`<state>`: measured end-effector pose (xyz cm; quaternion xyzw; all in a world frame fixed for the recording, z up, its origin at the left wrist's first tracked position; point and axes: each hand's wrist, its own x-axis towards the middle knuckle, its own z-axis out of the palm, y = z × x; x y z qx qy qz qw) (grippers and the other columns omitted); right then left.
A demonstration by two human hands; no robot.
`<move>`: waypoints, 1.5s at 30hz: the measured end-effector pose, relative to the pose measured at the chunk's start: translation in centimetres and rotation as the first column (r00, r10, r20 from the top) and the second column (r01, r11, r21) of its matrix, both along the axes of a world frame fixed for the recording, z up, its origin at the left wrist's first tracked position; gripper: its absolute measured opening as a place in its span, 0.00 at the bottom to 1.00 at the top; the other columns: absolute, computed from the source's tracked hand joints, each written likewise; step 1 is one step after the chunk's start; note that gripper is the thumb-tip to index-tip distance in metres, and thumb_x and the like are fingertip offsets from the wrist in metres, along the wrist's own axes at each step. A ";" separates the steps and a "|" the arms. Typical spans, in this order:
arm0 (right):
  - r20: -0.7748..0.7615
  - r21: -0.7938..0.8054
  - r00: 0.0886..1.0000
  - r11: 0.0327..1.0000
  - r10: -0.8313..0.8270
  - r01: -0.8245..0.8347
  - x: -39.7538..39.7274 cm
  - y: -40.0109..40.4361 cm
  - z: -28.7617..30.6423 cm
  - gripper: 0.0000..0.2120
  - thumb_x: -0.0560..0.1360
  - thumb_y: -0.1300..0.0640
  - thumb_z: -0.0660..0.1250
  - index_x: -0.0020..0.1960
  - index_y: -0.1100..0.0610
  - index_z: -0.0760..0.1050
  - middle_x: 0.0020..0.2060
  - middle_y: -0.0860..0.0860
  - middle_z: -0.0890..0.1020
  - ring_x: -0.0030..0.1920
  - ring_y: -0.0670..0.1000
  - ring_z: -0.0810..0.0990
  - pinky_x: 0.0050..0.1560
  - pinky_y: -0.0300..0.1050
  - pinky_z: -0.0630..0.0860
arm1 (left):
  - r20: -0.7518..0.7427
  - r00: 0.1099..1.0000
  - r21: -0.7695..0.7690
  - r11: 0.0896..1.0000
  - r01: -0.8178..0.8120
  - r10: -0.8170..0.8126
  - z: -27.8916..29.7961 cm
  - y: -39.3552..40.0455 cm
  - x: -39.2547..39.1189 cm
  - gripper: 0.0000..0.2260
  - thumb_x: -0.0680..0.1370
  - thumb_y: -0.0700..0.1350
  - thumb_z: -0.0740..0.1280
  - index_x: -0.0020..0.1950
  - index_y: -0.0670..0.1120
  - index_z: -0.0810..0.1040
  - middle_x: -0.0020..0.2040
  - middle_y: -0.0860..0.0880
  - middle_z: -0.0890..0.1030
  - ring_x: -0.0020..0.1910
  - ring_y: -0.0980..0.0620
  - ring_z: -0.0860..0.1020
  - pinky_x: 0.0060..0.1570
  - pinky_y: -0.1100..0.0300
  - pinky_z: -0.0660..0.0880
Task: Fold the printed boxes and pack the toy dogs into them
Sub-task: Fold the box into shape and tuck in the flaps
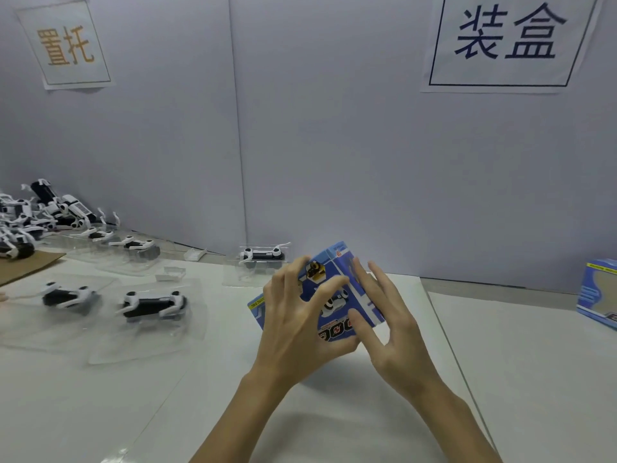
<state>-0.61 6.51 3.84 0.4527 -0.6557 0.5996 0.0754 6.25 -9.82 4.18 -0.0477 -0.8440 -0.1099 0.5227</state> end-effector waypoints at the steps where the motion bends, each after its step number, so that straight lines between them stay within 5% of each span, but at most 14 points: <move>1: -0.034 -0.024 0.998 0.998 -0.051 0.050 -0.1 -0.1 -0.2 0.29 0.81 0.48 0.68 0.78 0.34 0.63 0.78 0.37 0.63 0.78 0.44 0.63 0.52 0.36 0.82 | -0.008 1.000 0.041 0.999 0.010 -0.009 0.1 0.0 0.0 0.33 0.70 0.66 0.73 0.71 0.58 0.70 0.75 0.44 0.65 0.72 0.43 0.67 0.63 0.39 0.74; 8: -0.033 -0.052 0.997 0.996 -0.072 0.070 -0.4 -0.5 -1.0 0.25 0.81 0.43 0.63 0.77 0.32 0.64 0.76 0.41 0.68 0.79 0.53 0.63 0.52 0.43 0.85 | -0.019 0.999 0.035 0.998 0.047 -0.046 0.1 -0.3 0.2 0.36 0.71 0.66 0.74 0.77 0.58 0.69 0.77 0.43 0.64 0.74 0.42 0.67 0.67 0.42 0.73; 14: -0.262 -0.018 0.945 0.980 -0.197 0.200 -0.1 -0.7 -1.1 0.26 0.83 0.40 0.61 0.80 0.38 0.62 0.77 0.43 0.65 0.79 0.52 0.64 0.54 0.33 0.80 | -0.068 0.996 0.029 0.997 0.067 -0.065 0.0 -0.4 0.2 0.34 0.69 0.63 0.75 0.73 0.56 0.71 0.74 0.40 0.68 0.71 0.41 0.69 0.64 0.42 0.76; 20: -0.342 -0.047 0.899 0.960 -0.275 0.276 0.2 -1.2 -1.1 0.22 0.86 0.48 0.59 0.80 0.45 0.67 0.77 0.47 0.68 0.74 0.55 0.69 0.58 0.39 0.82 | -0.115 0.992 0.022 0.999 0.050 -0.047 0.4 -0.3 -0.2 0.32 0.68 0.63 0.77 0.67 0.54 0.74 0.70 0.37 0.72 0.66 0.39 0.73 0.57 0.40 0.77; 23: -0.217 -0.071 0.940 0.964 -0.264 0.255 0.2 -1.5 -1.3 0.22 0.85 0.46 0.60 0.78 0.44 0.69 0.76 0.45 0.68 0.75 0.55 0.68 0.55 0.42 0.84 | -0.061 0.996 0.046 0.997 0.064 -0.061 0.2 -0.2 -0.4 0.35 0.69 0.65 0.76 0.72 0.58 0.71 0.76 0.42 0.67 0.72 0.41 0.69 0.64 0.38 0.74; 27: 0.087 -0.146 0.964 0.954 -0.252 0.263 -0.4 -1.0 -1.0 0.20 0.81 0.48 0.64 0.72 0.37 0.71 0.71 0.46 0.72 0.72 0.51 0.74 0.47 0.41 0.85 | 0.318 0.948 0.144 0.989 -0.015 -0.032 -1.0 -1.0 -0.7 0.52 0.67 0.78 0.68 0.83 0.66 0.46 0.84 0.52 0.47 0.84 0.46 0.48 0.76 0.32 0.49; 30: 0.191 -0.106 0.914 0.918 -0.358 0.382 -1.3 0.2 -0.7 0.19 0.79 0.43 0.64 0.69 0.33 0.73 0.65 0.49 0.74 0.64 0.43 0.78 0.46 0.34 0.82 | 0.399 0.903 0.246 0.967 0.065 -0.162 -2.0 -2.6 -1.1 0.47 0.68 0.70 0.75 0.82 0.62 0.57 0.83 0.57 0.54 0.82 0.54 0.54 0.79 0.43 0.62; 32: 0.138 -0.045 0.912 0.918 -0.386 0.395 -1.9 1.1 -0.6 0.22 0.76 0.38 0.64 0.70 0.32 0.70 0.60 0.47 0.72 0.61 0.38 0.76 0.45 0.30 0.79 | 0.321 0.895 0.403 0.900 0.168 -0.311 -2.2 -3.1 -1.3 0.36 0.68 0.61 0.81 0.74 0.58 0.72 0.77 0.59 0.65 0.76 0.59 0.65 0.73 0.52 0.69; 35: -0.060 0.072 0.931 0.929 -0.360 0.363 -2.8 2.5 -0.4 0.35 0.72 0.33 0.67 0.77 0.34 0.62 0.61 0.44 0.68 0.63 0.41 0.74 0.47 0.31 0.79 | 0.178 0.901 0.599 0.770 0.220 -0.396 -2.2 -3.5 -1.4 0.33 0.63 0.54 0.86 0.65 0.56 0.79 0.66 0.59 0.79 0.66 0.58 0.77 0.63 0.57 0.77; 39: -0.274 0.176 0.900 0.903 -0.338 0.393 -3.1 3.5 0.5 0.48 0.68 0.23 0.67 0.82 0.39 0.55 0.71 0.44 0.62 0.65 0.39 0.70 0.56 0.30 0.77 | -0.122 0.926 0.904 0.344 0.252 -0.358 -0.8 -4.2 -1.2 0.34 0.58 0.64 0.83 0.59 0.52 0.78 0.54 0.52 0.87 0.51 0.52 0.86 0.42 0.60 0.83; 41: -0.356 0.172 0.879 0.902 -0.317 0.395 -2.6 2.8 0.6 0.50 0.69 0.24 0.68 0.83 0.42 0.53 0.78 0.45 0.57 0.72 0.43 0.67 0.66 0.38 0.73 | -0.175 0.934 0.961 0.154 0.231 -0.312 -0.2 -4.5 -1.1 0.38 0.57 0.67 0.82 0.58 0.45 0.79 0.47 0.47 0.88 0.43 0.49 0.87 0.36 0.60 0.81; 43: -0.333 0.145 0.894 0.920 -0.300 0.363 -1.9 1.7 0.4 0.49 0.71 0.31 0.70 0.84 0.46 0.52 0.81 0.45 0.56 0.77 0.47 0.63 0.71 0.47 0.70 | -0.149 0.931 0.979 0.081 0.186 -0.333 -0.2 -4.7 -1.0 0.38 0.60 0.70 0.79 0.57 0.42 0.81 0.46 0.44 0.88 0.42 0.48 0.87 0.37 0.57 0.82; 45: -0.199 0.102 0.936 0.944 -0.289 0.313 -1.5 0.9 0.2 0.47 0.72 0.36 0.71 0.84 0.47 0.54 0.77 0.44 0.66 0.75 0.47 0.67 0.70 0.47 0.74 | -0.153 0.912 0.984 0.028 0.177 -0.381 -0.1 -4.8 -0.9 0.35 0.66 0.74 0.73 0.55 0.45 0.84 0.49 0.44 0.88 0.44 0.46 0.87 0.40 0.55 0.83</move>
